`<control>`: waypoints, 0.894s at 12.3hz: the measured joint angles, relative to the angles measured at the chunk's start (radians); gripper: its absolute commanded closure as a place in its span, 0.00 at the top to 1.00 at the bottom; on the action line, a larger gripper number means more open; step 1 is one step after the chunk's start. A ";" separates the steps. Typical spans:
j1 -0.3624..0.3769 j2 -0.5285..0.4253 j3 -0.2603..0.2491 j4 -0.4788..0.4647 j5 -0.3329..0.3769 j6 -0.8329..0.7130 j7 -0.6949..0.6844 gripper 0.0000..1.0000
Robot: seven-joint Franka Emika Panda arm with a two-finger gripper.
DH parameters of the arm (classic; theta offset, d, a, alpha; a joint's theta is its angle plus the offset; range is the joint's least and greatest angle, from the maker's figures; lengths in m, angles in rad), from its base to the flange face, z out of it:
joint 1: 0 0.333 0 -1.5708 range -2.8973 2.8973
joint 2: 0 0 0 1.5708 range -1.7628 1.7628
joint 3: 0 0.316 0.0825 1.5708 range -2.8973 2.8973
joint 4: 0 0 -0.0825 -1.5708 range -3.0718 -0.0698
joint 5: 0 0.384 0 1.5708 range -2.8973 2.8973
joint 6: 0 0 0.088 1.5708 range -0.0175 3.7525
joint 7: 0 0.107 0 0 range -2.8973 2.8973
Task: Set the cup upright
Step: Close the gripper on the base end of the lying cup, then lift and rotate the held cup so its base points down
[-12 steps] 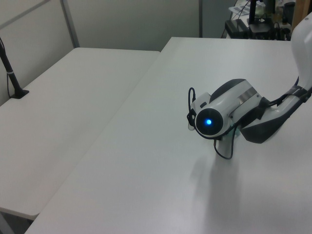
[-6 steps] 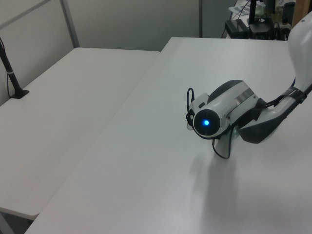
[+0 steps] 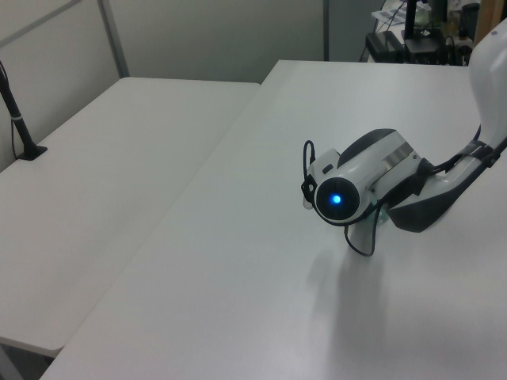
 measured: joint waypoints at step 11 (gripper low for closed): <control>-0.164 -0.292 -0.028 0.034 0.207 0.077 -0.082 0.00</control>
